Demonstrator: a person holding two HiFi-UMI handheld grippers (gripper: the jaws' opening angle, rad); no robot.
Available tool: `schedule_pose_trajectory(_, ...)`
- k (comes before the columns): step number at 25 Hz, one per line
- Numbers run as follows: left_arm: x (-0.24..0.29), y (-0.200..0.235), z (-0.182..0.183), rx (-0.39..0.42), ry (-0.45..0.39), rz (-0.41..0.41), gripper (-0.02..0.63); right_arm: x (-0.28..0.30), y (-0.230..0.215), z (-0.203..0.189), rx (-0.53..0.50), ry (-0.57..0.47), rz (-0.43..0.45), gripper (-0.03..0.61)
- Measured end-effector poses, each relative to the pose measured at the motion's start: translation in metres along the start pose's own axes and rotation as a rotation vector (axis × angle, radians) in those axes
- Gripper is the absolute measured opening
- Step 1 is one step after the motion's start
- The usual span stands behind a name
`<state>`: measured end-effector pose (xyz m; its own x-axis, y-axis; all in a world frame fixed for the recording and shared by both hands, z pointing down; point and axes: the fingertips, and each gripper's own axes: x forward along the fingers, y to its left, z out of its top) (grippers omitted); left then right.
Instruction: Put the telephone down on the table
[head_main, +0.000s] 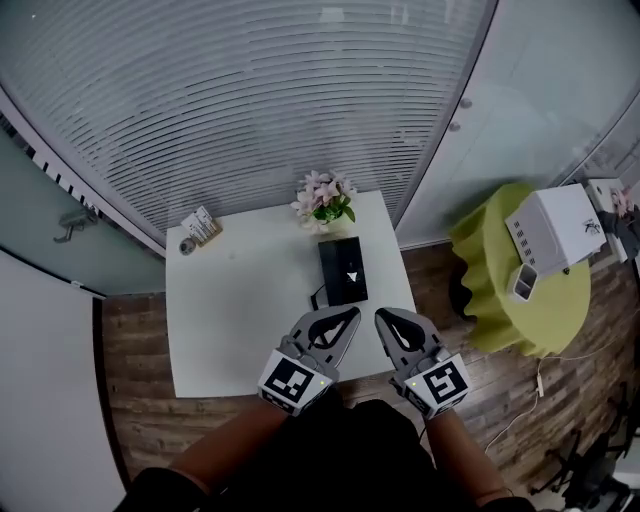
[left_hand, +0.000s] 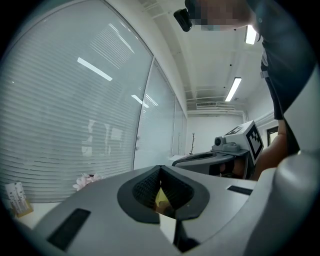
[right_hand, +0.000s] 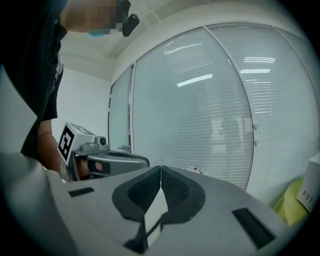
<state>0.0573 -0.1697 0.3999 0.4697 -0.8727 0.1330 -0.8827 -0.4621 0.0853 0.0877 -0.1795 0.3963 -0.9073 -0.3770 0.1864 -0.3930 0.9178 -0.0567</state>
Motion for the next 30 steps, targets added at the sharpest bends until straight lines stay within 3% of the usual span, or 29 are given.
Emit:
schedule_pose_trajectory(6, 0.007, 0.034, -0.015, -0.085, -0.011, 0.043, 0.009, 0.032, -0.013, -0.008, 0.003, 0.040, 0.022, 0.022)
schedule_pose_trajectory(10, 0.014, 0.053, -0.028, -0.082, 0.046, 0.072, 0.009, 0.048, -0.027, -0.012, 0.006, 0.059, 0.052, 0.022)
schedule_pose_trajectory(16, 0.035, 0.071, -0.037, -0.085, 0.068, 0.146, 0.009, 0.066, -0.046, -0.020, 0.009, 0.066, 0.128, 0.021)
schedule_pose_trajectory(21, 0.047, 0.088, -0.050, -0.133, 0.092, 0.228, 0.009, 0.082, -0.063, -0.031, 0.001, 0.095, 0.200, 0.021)
schedule_pose_trajectory(30, 0.062, 0.116, -0.087, -0.175, 0.164, 0.311, 0.009, 0.113, -0.090, -0.057, 0.034, 0.125, 0.243, 0.021)
